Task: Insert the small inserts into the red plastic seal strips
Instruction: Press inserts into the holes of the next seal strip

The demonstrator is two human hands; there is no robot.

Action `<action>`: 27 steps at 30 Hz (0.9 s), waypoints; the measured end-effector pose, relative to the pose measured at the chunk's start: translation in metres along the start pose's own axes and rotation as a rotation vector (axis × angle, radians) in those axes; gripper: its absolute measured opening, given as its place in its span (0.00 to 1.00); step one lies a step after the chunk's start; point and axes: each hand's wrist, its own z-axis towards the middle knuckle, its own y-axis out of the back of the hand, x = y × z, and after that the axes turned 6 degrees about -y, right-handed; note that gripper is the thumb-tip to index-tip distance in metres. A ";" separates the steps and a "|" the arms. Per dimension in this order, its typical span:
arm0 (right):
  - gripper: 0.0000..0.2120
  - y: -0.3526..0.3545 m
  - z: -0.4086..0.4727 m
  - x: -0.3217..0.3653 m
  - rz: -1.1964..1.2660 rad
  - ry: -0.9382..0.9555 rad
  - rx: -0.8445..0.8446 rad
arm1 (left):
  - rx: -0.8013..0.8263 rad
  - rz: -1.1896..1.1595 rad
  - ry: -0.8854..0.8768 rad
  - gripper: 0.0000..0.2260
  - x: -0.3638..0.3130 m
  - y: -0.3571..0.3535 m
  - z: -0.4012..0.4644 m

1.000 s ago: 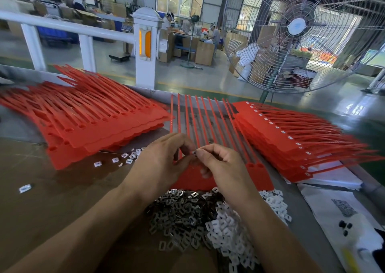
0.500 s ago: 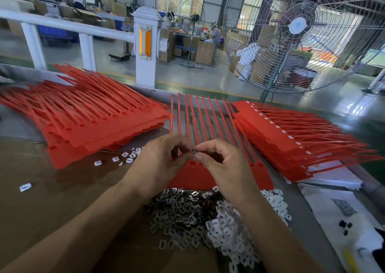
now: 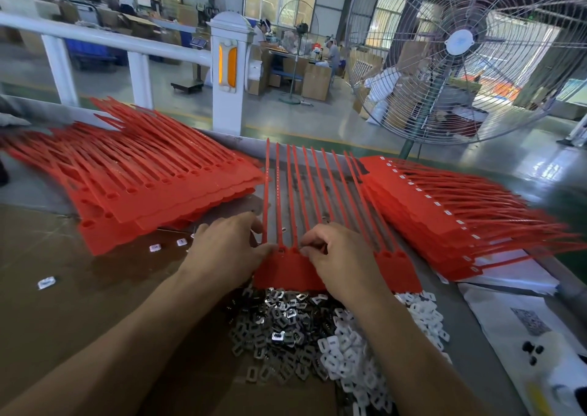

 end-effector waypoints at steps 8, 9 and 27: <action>0.04 -0.002 0.001 0.005 -0.108 0.025 0.013 | 0.026 -0.084 0.042 0.17 0.000 -0.001 0.002; 0.04 -0.002 0.001 0.005 -0.113 0.023 0.016 | 0.025 -0.091 0.043 0.17 0.001 -0.001 0.002; 0.08 0.004 -0.001 -0.002 -0.026 0.005 0.071 | 0.034 -0.110 0.049 0.16 0.003 -0.003 0.002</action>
